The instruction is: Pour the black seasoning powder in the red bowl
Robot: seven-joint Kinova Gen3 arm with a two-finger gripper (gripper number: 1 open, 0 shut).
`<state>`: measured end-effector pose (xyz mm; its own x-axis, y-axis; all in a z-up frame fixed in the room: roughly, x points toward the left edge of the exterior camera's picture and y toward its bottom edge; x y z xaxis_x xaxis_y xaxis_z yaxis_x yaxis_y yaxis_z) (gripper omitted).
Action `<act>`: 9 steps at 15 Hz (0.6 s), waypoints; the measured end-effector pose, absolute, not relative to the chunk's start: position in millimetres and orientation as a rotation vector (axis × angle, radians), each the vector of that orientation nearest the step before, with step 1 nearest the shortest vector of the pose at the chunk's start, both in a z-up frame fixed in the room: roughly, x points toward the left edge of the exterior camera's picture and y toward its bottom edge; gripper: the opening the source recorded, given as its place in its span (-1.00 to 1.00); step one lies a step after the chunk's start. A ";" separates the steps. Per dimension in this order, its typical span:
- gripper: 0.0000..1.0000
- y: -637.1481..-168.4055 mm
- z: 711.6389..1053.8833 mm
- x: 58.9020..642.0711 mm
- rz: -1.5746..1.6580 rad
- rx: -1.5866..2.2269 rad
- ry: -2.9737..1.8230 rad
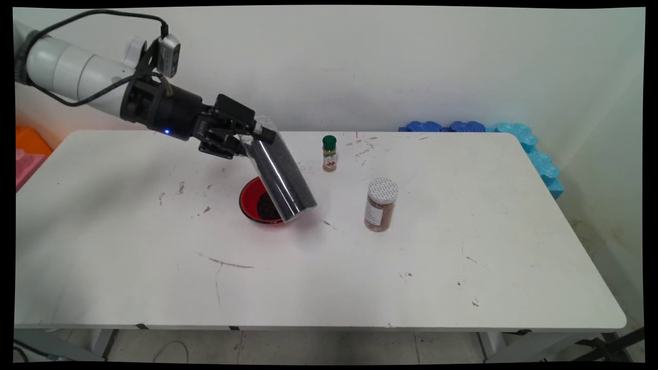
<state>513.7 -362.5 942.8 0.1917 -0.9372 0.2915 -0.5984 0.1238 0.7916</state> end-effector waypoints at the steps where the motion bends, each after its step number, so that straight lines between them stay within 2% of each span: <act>1: -1.00 -361.4 944.6 513.0 -0.463 1.552 -1.524; 9: -1.00 -354.1 965.7 499.6 -0.274 1.282 -1.723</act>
